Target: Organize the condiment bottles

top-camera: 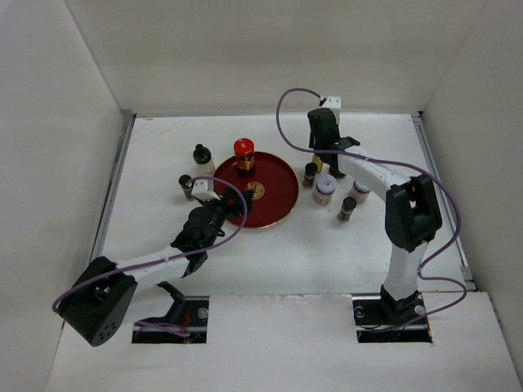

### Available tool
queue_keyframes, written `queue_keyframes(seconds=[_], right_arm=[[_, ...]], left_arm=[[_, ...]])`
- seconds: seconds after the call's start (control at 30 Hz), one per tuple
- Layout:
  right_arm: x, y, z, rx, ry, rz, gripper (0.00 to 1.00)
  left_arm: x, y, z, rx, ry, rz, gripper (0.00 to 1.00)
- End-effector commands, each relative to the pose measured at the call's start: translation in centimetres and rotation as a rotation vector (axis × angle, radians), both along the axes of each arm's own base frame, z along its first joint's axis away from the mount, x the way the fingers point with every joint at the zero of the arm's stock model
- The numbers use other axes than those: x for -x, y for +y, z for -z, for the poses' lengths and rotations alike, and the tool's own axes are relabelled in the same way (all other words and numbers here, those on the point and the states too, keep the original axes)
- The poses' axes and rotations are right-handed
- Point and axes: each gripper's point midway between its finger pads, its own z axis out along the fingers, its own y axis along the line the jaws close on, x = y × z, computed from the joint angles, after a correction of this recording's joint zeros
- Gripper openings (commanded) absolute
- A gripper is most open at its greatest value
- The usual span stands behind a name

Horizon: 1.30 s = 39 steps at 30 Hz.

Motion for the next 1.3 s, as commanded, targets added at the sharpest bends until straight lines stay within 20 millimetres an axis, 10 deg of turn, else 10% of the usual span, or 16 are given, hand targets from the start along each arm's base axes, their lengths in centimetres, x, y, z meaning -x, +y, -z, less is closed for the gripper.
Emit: queue_keyframes(seconds=[0.0, 0.7, 1.27], right_arm=[[-0.6, 0.3, -1.7, -0.036, -0.027, -0.002, 0.4], [-0.8, 3.4, -13.6, -0.061, -0.29, -0.065, 0.27], [-1.0, 15.3, -12.6, -0.21, -0.295, -0.28, 0.28]], left_arm=[[-0.1, 0.0, -1.4, 0.079, -0.034, 0.016, 0.83], [-0.5, 0.7, -1.0, 0.085, -0.02, -0.006, 0.82], [-0.8, 2.0, -0.8, 0.098, -0.015, -0.046, 0.82]])
